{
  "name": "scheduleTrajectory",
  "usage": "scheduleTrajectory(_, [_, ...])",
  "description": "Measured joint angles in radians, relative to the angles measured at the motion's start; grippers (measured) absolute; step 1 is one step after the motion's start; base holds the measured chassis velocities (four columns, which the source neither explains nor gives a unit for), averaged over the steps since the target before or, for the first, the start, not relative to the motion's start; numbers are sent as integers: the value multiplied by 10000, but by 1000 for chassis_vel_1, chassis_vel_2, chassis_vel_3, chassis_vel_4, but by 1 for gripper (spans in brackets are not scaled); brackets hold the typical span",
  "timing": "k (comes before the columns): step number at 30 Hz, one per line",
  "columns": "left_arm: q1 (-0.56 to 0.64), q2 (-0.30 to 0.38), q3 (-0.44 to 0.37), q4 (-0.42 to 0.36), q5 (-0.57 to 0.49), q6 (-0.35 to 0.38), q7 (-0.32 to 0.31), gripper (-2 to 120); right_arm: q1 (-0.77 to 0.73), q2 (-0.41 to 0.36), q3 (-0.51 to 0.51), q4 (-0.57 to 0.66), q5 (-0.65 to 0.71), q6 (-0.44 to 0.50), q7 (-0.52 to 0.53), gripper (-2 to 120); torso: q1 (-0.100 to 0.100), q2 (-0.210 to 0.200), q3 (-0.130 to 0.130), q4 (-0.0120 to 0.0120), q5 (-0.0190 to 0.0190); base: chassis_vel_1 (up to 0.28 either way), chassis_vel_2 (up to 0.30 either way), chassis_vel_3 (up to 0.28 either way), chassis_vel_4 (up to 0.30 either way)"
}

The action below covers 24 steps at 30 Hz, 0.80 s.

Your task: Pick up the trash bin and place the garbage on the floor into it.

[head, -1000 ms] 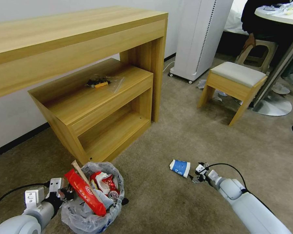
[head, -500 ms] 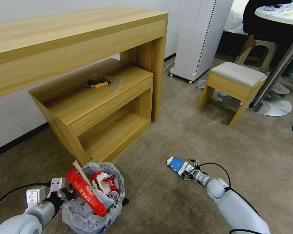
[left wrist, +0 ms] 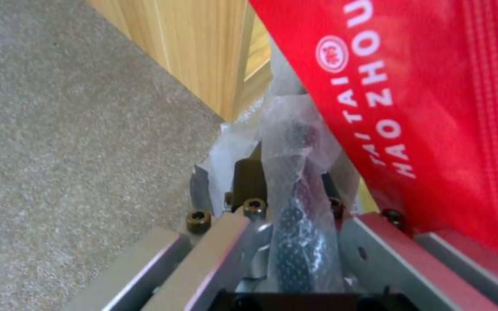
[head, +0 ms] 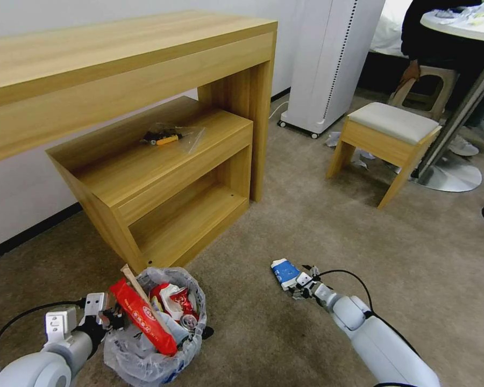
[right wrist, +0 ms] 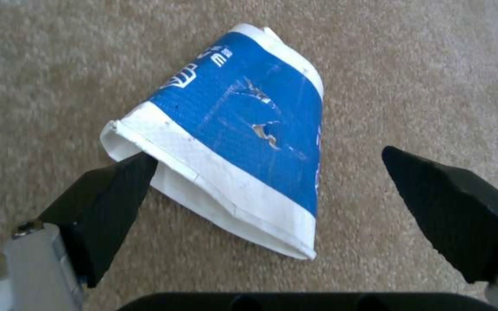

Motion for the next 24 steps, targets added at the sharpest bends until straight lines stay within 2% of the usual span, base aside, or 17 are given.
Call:
scheduleTrajectory(6, [9,7,-74,63,-3,0,78,0,38,-14,-6,-120,6,-67,20,99,0,1,0,0,0,0,0,0,0])
scheduleTrajectory(14, [-54,45,-35,148,1,0,113,0,81,-43,308,-458,-869,378,42,99,0,0,0,-1,2,0,0,0,0])
scheduleTrajectory(18, [-87,91,-13,177,1,0,127,0,148,32,444,-620,-1256,626,64,92,0,0,0,-1,2,0,0,0,0])
scheduleTrajectory(24, [-48,94,-9,178,65,0,236,0,398,301,521,-998,-1684,1098,60,91,0,0,1,0,2,0,0,0,0])
